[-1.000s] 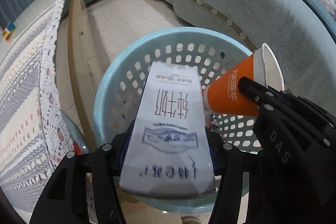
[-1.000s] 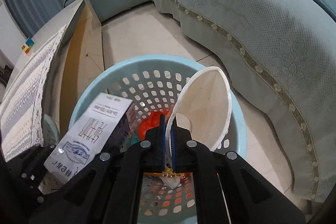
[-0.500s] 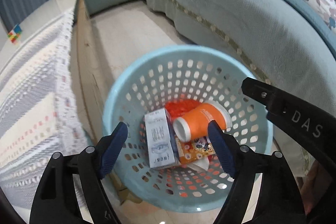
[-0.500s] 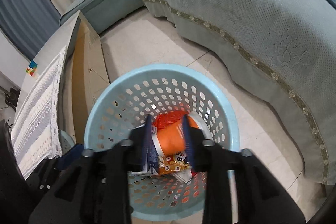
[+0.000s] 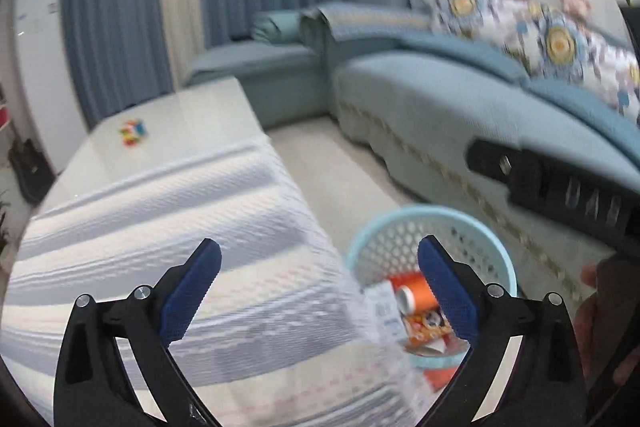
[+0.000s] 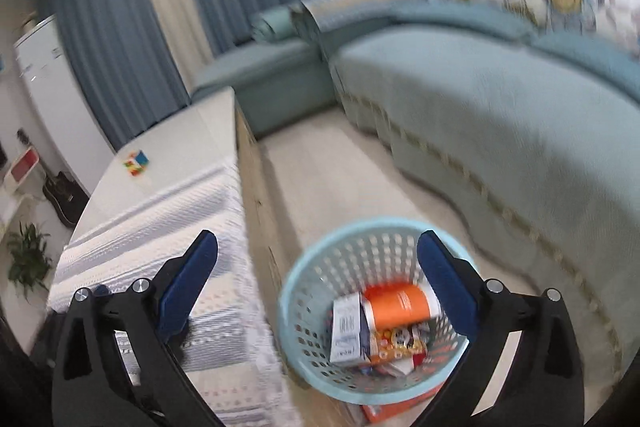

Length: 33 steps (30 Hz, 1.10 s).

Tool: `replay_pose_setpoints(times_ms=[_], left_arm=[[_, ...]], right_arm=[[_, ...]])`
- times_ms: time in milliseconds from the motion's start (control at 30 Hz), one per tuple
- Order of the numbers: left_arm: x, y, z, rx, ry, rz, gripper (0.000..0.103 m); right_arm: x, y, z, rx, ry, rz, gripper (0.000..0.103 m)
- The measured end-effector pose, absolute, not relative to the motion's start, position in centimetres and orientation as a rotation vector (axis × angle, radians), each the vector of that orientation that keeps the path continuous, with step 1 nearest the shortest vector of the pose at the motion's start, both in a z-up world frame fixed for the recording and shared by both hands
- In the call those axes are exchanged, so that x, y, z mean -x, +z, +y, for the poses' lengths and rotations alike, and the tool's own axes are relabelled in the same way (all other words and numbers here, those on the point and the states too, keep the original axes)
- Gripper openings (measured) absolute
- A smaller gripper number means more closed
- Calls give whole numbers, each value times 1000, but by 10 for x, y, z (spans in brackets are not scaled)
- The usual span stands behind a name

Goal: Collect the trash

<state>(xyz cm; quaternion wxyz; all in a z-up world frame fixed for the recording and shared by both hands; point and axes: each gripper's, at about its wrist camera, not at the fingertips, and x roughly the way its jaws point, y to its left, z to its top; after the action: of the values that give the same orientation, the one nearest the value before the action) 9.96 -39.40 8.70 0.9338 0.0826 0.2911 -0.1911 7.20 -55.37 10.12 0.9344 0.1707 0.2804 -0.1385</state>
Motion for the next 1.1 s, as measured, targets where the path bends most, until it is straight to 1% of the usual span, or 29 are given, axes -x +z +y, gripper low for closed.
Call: replay_pose_setpoints(times_ms=[133, 233, 300, 467, 533, 633, 733, 867, 1100], left_arm=[[-79, 115, -331, -122, -362, 576, 95], [-62, 119, -296, -150, -346, 552, 96], [-43, 115, -265, -149, -339, 521, 95], [-15, 104, -202, -86, -332, 566, 96], [-3, 100, -182, -86, -338, 546, 96], [8, 84, -169, -140, -323, 520, 96], [11, 66, -174, -137, -389, 553, 95], [17, 46, -192, -126, -499, 640, 95], [40, 47, -187, -164, -530, 569, 95]], right_arm=[[-49, 129, -511, -288, -308, 505, 95], [-20, 138, -483, -303, -309, 436, 95], [-3, 133, -470, -297, -312, 432, 95], [37, 107, -444, -341, -349, 477, 95], [50, 94, -432, -363, -357, 512, 95], [70, 76, -408, -298, -435, 520, 95], [83, 68, -395, -251, -475, 518, 95], [99, 61, -383, -217, -524, 511, 95], [99, 54, -379, -188, -526, 521, 95]])
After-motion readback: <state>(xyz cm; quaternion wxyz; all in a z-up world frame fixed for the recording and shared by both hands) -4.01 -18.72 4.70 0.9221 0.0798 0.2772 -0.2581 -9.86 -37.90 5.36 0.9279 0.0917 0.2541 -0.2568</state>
